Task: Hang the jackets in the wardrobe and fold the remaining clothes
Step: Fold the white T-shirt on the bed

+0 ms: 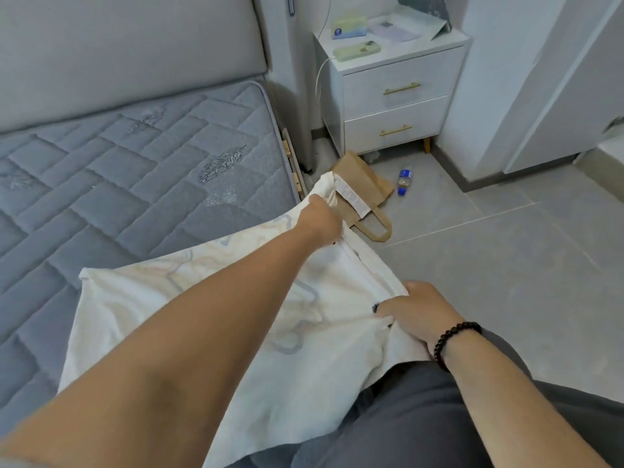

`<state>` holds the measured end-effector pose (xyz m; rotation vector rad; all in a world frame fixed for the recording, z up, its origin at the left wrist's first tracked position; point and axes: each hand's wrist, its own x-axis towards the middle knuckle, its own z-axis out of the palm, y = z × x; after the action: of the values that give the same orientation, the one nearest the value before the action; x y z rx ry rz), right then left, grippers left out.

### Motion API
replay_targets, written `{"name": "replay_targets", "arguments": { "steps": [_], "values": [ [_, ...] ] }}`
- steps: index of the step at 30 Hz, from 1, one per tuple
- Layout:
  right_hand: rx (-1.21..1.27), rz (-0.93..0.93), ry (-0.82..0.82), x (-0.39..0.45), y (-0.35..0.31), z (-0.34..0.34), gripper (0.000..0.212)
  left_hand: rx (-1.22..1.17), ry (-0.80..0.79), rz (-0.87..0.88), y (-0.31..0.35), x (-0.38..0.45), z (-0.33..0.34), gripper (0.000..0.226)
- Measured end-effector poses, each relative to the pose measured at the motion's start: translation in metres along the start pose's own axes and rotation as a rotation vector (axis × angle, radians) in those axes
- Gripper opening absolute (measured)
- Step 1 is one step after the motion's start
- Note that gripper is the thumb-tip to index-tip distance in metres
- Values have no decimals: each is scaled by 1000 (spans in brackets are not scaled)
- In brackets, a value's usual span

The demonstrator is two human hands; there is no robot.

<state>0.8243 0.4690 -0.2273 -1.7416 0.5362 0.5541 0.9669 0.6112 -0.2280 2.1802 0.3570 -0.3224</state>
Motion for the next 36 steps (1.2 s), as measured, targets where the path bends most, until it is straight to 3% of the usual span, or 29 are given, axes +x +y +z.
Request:
{"name": "replay_targets", "arguments": {
  "steps": [4, 7, 13, 16, 19, 24, 28, 31, 33, 36],
  "values": [
    [-58, -43, -29, -38, -25, -12, 16, -318, -203, 52, 24, -27, -26, 20],
    [-168, -148, -54, -67, -50, 12, 14, -372, -231, 141, 20, -41, -63, 17],
    [-422, -356, -172, -101, -85, 118, 7, -428, -247, 143, -40, -55, -172, 14],
    [-526, -380, -266, -103, -90, 181, 27, -367, -236, 121, -87, -63, -225, 18],
    [-544, -393, -389, -101, -91, 242, 23, -357, -181, 74, -137, -68, -267, 20],
    [-685, -411, -499, -97, -77, 334, 12, -343, 58, -96, -223, -60, -302, 17],
    [-761, -292, -668, -87, -48, 373, 58, -319, 154, -285, -283, -71, -292, 27],
    [-740, -318, -821, -82, -22, 371, 70, -387, 203, -299, -313, -87, -277, 27],
    [-577, -369, -777, -77, -8, 352, 56, -470, 202, -300, -322, -96, -273, 25],
    [-401, -437, -451, -61, 7, 309, 39, -539, 262, -318, -334, -110, -264, 31]
  ]
}}
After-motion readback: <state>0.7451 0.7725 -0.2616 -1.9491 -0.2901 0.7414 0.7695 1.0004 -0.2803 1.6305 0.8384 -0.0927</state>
